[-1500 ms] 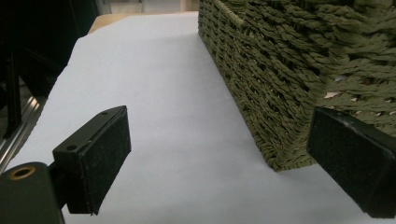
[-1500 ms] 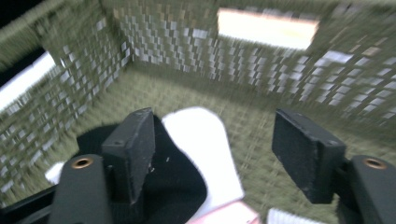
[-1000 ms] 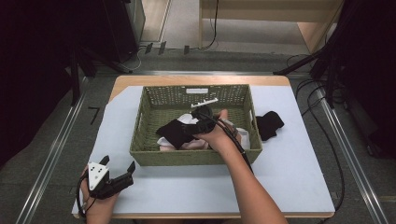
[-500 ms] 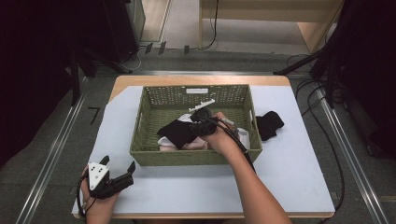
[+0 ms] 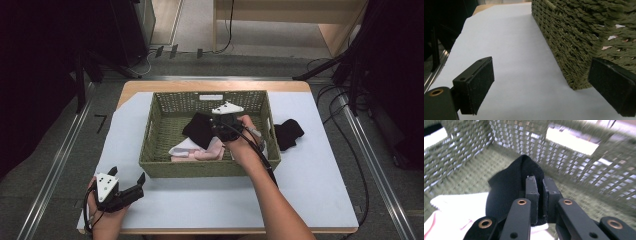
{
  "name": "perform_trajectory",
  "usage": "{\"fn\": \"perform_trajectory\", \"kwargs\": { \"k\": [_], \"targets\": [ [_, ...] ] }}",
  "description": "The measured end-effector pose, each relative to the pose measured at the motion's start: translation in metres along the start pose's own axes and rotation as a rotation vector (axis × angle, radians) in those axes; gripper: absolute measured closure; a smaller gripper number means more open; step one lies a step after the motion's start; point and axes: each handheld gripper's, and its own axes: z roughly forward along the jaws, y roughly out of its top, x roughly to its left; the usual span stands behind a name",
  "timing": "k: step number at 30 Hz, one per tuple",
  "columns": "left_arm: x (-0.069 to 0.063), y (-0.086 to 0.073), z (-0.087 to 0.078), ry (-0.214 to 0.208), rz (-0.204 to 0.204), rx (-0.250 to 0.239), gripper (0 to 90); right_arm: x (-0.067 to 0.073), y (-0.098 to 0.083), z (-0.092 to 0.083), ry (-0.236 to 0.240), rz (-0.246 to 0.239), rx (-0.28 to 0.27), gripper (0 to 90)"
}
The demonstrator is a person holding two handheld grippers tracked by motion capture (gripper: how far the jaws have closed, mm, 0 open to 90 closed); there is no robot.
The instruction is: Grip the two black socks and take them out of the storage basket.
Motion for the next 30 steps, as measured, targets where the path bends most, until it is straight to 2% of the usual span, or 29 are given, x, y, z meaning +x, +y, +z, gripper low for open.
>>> {"fn": "perform_trajectory", "kwargs": {
  "k": [4, 7, 10, 15, 22, 24, 25, 27, 30],
  "targets": [
    [0.0, 0.0, 0.0, -0.001, 0.001, 0.003, 7.8, 0.001, 0.0, -0.004, -0.044, -0.005, -0.044, 85.2],
    [0.0, 0.0, 0.0, 0.0, 0.002, 0.004, 7.8, 0.0, -0.002, 0.0, -0.034, 0.013, -0.001, 84.0],
    [0.0, 0.0, 0.0, -0.001, 0.0, 0.002, 7.8, -0.003, -0.004, 0.004, -0.021, 0.061, 0.049, 82.3],
    [0.0, 0.0, 0.0, -0.002, -0.003, 0.0, 7.8, -0.007, -0.005, 0.008, 0.008, 0.107, 0.087, 79.0],
    [0.0, 0.0, 0.0, -0.002, -0.002, 0.002, 7.8, -0.003, -0.008, 0.013, 0.068, 0.103, 0.126, 65.5],
    [0.0, 0.0, 0.0, -0.002, -0.002, 0.001, 7.8, -0.001, -0.01, 0.015, 0.089, 0.104, 0.152, 60.4],
    [0.0, 0.0, 0.0, -0.001, -0.002, 0.001, 7.8, 0.0, -0.011, 0.016, 0.1, 0.09, 0.17, 58.0],
    [0.0, 0.0, 0.0, -0.002, -0.002, 0.0, 7.8, 0.003, -0.012, 0.018, 0.099, 0.061, 0.187, 56.2],
    [0.0, 0.0, 0.0, -0.001, -0.002, 0.003, 7.8, 0.004, -0.011, 0.018, 0.095, 0.07, 0.187, 51.2]
  ]
}}
